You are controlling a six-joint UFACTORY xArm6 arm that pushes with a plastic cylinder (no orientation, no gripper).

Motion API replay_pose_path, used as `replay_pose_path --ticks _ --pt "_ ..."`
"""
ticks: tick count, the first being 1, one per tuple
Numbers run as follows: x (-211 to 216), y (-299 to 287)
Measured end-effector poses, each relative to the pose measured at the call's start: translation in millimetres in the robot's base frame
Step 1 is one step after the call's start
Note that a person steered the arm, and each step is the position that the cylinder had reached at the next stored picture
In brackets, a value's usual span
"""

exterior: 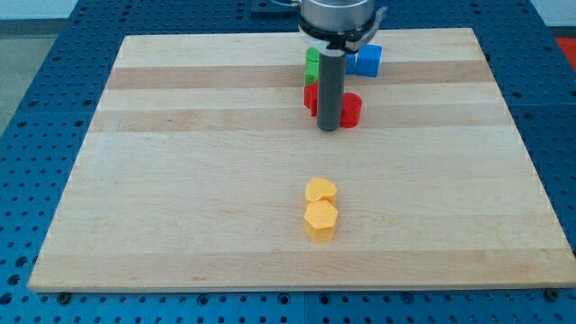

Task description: Move the yellow hexagon to the right of the red circle

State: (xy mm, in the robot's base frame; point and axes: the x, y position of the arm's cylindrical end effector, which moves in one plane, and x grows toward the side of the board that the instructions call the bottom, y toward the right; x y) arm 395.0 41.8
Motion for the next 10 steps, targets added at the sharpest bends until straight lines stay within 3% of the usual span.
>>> replay_pose_path --ticks 1,3,4,5,7,8,9,10 --pt "-5.3 -0.3" --pt "16.1 -78.7" --pt "60.1 -122.9" --pt "98.8 -131.7" --pt "194.5 -75.7" --pt "209.4 -34.9" --pt "194.5 -9.3" --pt "192.8 -21.6"
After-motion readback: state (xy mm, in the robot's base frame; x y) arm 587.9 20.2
